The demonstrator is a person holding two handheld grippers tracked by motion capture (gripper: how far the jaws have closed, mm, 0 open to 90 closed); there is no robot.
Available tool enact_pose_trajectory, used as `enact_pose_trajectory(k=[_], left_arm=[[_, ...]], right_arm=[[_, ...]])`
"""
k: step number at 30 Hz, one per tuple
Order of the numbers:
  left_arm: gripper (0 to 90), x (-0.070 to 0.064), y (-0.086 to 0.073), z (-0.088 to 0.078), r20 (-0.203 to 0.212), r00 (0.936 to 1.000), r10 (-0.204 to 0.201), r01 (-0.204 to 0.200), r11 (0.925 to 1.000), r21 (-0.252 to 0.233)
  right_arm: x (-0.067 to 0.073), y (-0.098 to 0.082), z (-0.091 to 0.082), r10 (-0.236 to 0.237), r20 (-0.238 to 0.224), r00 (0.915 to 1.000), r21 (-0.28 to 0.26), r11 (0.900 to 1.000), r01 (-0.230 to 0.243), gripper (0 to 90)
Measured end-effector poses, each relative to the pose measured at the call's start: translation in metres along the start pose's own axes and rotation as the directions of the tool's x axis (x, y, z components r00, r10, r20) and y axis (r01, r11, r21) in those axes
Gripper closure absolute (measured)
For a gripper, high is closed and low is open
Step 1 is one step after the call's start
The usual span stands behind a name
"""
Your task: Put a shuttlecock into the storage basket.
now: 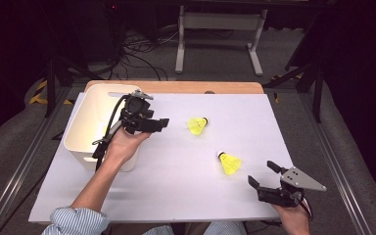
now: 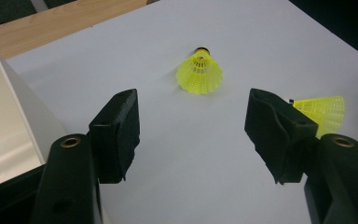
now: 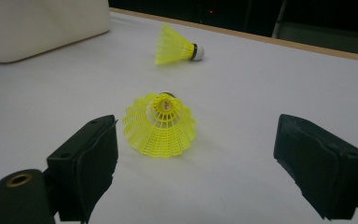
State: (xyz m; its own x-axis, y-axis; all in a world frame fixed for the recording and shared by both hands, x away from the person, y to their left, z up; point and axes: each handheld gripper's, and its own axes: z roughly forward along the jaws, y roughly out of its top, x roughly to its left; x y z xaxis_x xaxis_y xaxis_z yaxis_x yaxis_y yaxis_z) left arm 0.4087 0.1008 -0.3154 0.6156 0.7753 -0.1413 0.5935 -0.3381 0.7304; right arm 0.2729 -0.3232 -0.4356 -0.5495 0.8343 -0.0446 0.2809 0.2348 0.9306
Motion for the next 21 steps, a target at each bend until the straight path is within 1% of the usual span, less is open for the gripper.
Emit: enact_pose_trajectory(k=[8, 10, 13, 15, 21], left_arm=[[36.3, -0.004, -0.004, 0.004, 0.015, 0.9999, -0.002, 0.002, 1.0, 0.001], [36.2, -0.005, -0.005, 0.006, 0.016, 0.9998, 0.007, -0.007, 1.0, 0.002], [36.3, -0.007, -0.006, 0.008, 0.017, 0.9998, 0.006, -0.007, 0.9999, 0.01], [36.2, -0.007, -0.007, 0.01, 0.018, 0.9997, 0.016, -0.016, 0.9998, 0.01], [36.1, -0.009, -0.01, 0.014, 0.027, 0.9996, 0.007, -0.007, 0.9999, 0.009]], right_arm=[[0.001, 0.011, 0.01, -0.011, -0.01, 0.9999, 0.003, 1.0, 0.011, 15.5], [0.003, 0.016, 0.014, -0.017, -0.013, 0.9998, 0.0, 1.0, 0.017, 16.0], [0.004, 0.021, 0.02, -0.027, -0.021, 0.9994, 0.001, 1.0, 0.027, 16.4], [0.005, 0.023, 0.023, -0.027, -0.026, 0.9993, 0.003, 1.0, 0.027, 16.6], [0.005, 0.03, 0.031, -0.03, -0.039, 0.9988, 0.01, 0.999, 0.03, 17.5]])
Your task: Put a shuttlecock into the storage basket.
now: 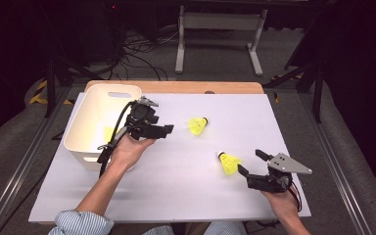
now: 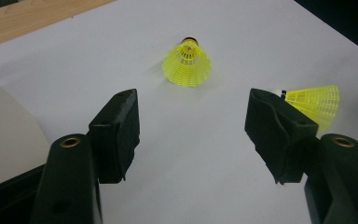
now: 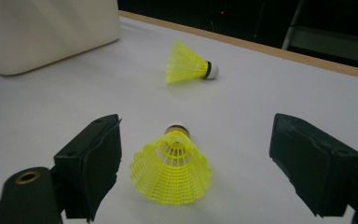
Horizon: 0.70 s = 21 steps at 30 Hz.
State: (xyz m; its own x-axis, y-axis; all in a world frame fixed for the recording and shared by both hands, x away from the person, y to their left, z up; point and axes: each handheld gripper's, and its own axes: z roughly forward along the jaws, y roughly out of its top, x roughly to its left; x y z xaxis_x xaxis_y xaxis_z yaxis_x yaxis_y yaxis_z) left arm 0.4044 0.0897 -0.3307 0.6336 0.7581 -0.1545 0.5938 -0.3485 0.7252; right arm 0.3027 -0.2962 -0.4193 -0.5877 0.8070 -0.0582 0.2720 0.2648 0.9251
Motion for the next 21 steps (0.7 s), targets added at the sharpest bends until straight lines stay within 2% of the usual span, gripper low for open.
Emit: enact_pose_trajectory(k=[6, 21], left_arm=[[36.1, -0.001, -0.002, 0.003, 0.003, 1.0, 0.002, -0.002, 1.0, -0.002], [35.8, -0.005, -0.006, 0.01, -0.007, 0.9998, 0.02, -0.02, 0.9998, 0.011]], right_arm=[[-0.002, 0.008, 0.007, 0.022, -0.004, 0.9998, -0.01, 1.0, -0.022, 19.0], [-0.006, 0.023, 0.029, 0.044, -0.017, 0.9989, 0.018, 0.999, -0.043, 22.6]])
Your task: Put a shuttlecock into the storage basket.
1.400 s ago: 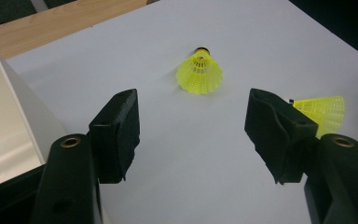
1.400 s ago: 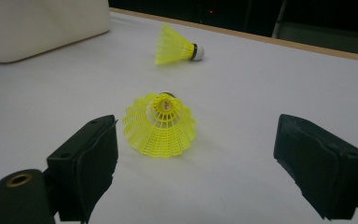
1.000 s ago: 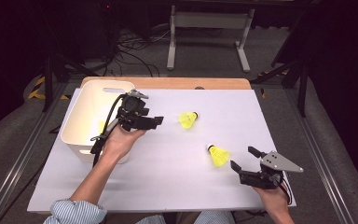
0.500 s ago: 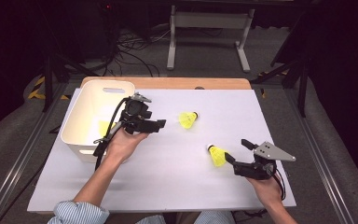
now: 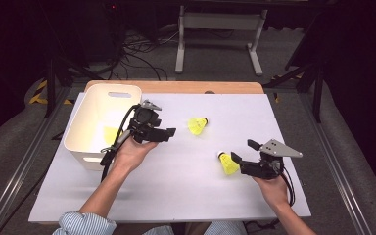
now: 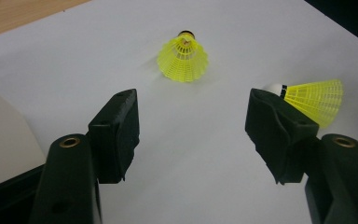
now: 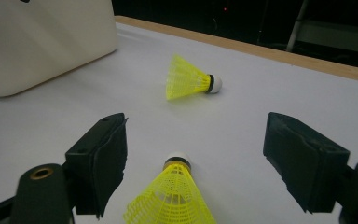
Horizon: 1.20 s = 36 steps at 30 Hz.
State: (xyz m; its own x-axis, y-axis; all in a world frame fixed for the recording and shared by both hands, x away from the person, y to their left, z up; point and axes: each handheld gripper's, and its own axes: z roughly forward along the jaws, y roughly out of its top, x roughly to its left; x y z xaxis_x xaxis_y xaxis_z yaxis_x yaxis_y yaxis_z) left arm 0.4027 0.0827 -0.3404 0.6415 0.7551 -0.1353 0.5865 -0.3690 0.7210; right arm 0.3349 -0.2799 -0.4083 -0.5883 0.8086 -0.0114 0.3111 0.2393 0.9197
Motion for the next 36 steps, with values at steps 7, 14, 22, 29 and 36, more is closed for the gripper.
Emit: enact_pose_trajectory(k=[7, 14, 22, 29, 36], left_arm=[[35.7, -0.004, -0.001, 0.003, -0.002, 1.0, 0.009, -0.009, 0.9999, 0.008], [35.8, -0.006, -0.002, 0.006, 0.006, 0.9999, 0.01, -0.01, 0.9998, 0.015], [35.8, -0.008, -0.005, 0.012, 0.022, 0.9998, 0.001, -0.001, 0.9998, 0.019], [35.8, -0.01, -0.007, 0.017, 0.034, 0.9994, -0.002, 0.001, 0.9996, 0.028], [35.8, -0.01, -0.011, 0.024, 0.043, 0.9991, -0.006, 0.004, 0.9993, 0.037]], right_arm=[[0.0, 0.01, 0.013, 0.001, -0.003, 1.0, 0.026, 1.0, -0.001, 23.6], [0.001, 0.02, 0.025, -0.005, -0.01, 0.9999, 0.042, 0.999, 0.005, 25.5], [0.001, 0.032, 0.038, -0.01, -0.014, 0.9999, 0.056, 0.998, 0.011, 26.8], [-0.001, 0.04, 0.05, 0.0, -0.013, 0.9999, 0.074, 0.997, 0.001, 28.7], [0.001, 0.045, 0.066, 0.0, -0.022, 0.9998, 0.105, 0.994, 0.003, 30.7]])
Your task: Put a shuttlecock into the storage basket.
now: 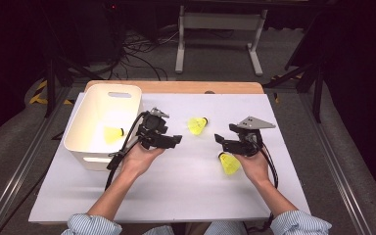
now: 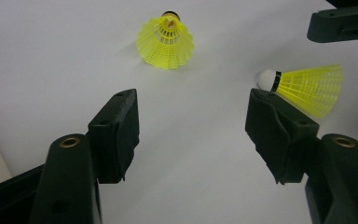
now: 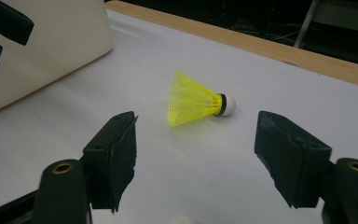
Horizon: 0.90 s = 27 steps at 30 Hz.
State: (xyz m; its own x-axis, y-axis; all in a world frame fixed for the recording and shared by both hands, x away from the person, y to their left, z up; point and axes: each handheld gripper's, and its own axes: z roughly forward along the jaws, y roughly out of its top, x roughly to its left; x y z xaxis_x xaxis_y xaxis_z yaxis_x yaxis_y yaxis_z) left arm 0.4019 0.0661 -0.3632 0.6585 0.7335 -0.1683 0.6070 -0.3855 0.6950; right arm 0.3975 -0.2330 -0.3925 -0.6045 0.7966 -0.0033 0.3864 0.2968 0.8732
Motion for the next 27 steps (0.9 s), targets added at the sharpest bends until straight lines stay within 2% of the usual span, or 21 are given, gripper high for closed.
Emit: enact_pose_trajectory(k=[11, 27], left_arm=[[35.9, 0.0, -0.003, 0.005, -0.001, 1.0, -0.004, 0.004, 1.0, 0.006], [36.0, 0.003, -0.009, 0.01, -0.001, 0.9999, -0.012, 0.012, 0.9998, 0.016]], right_arm=[[0.0, 0.009, 0.014, 0.008, -0.005, 1.0, 0.025, 1.0, -0.007, 32.3], [0.004, 0.021, 0.046, 0.016, -0.003, 0.9999, 0.071, 0.997, -0.016, 34.9]])
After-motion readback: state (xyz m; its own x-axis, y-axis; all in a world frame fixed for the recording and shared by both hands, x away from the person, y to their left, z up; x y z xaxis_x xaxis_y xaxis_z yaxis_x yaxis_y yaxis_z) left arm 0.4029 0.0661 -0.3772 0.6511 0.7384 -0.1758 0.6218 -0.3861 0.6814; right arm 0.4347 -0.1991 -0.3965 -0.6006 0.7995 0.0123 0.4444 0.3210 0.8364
